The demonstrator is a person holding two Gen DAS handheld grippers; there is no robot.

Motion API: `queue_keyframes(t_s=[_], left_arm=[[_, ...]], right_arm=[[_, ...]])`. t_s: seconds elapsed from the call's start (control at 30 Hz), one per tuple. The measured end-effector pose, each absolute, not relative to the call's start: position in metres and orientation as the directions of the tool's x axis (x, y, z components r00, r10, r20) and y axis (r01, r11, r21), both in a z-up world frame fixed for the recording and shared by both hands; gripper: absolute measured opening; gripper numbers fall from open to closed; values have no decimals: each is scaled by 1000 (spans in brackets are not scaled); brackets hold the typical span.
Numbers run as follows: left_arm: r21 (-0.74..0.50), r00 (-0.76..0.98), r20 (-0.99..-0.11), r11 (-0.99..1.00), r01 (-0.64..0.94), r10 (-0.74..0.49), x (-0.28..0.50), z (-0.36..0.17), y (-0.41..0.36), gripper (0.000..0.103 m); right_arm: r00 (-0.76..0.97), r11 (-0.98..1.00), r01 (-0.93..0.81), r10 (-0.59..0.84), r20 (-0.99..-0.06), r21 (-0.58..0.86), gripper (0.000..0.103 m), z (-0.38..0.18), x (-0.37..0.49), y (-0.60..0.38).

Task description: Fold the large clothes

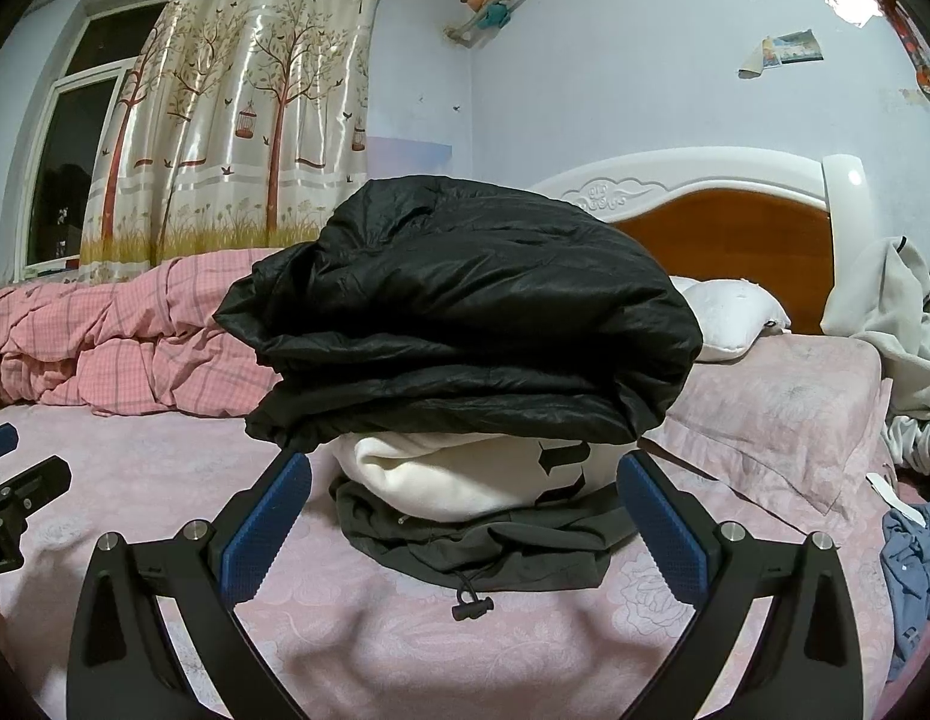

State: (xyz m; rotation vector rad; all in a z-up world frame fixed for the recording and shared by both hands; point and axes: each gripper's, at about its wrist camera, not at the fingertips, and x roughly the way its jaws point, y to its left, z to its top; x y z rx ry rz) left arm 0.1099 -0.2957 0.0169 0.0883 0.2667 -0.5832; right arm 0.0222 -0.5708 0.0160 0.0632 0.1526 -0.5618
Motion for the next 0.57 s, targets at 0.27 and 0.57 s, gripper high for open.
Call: queue_keyframes(t_s=[0.27, 0.57], left_arm=[[8, 799, -275, 830, 558, -535, 109, 17, -295, 103], [8, 799, -275, 830, 558, -534, 109, 17, -295, 103]], right_arm=[[834, 845, 535, -527, -164, 11, 102, 16, 20, -569], [834, 845, 535, -526, -163, 12, 102, 16, 20, -569]])
